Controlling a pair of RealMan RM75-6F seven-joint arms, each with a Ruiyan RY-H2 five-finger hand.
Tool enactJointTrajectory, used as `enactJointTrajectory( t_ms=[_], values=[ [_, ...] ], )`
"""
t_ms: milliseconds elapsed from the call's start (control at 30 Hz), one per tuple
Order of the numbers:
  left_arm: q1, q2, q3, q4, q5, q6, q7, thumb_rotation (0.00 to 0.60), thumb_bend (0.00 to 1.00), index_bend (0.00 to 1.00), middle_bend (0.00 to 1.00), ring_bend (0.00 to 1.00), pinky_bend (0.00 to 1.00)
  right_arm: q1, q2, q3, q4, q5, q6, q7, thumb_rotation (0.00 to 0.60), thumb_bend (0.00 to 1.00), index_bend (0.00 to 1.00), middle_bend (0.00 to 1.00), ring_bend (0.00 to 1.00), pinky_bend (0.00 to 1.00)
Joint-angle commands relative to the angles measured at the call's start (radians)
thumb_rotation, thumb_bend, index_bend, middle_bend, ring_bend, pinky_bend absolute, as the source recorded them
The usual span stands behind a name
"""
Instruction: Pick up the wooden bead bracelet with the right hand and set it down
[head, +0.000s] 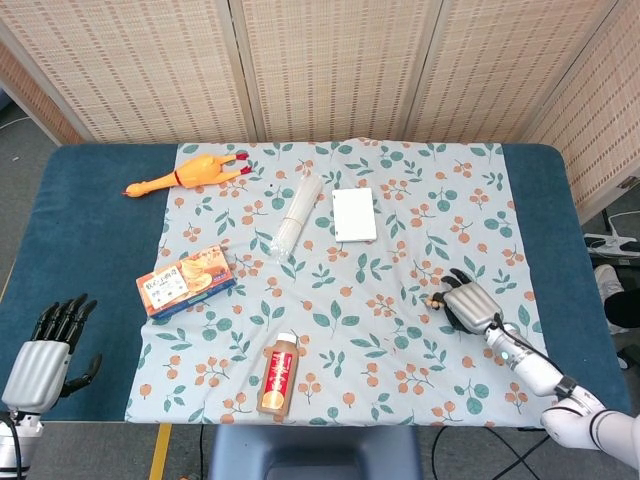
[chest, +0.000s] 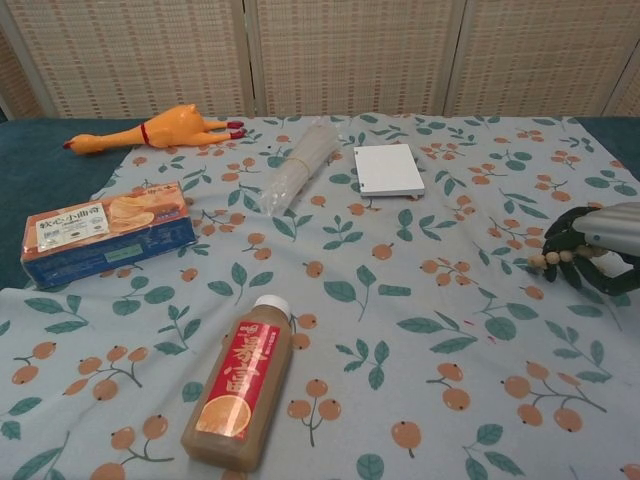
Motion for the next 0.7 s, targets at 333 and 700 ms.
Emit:
enactJointTrajectory(
  t_ms=[333, 700],
  values=[
    [-0.001, 0.001, 0.002, 0.001, 0.006, 0.0, -0.005, 0.6, 0.44, 0.0, 0.0, 0.0, 0.04, -0.027, 0.141, -0.02, -0.202, 0.016, -0.033, -0.14, 0.454, 0.29, 0.13, 0.32, 0.0, 0.0],
    [0.003, 0.004, 0.001, -0.003, 0.009, 0.011, -0.002, 0.6, 0.44, 0.0, 0.0, 0.0, 0.04, -0.099, 0.265, 0.035, -0.37, 0.047, 0.132, -0.244, 0.446, 0.21, 0.04, 0.18, 0.0, 0.0]
  ],
)
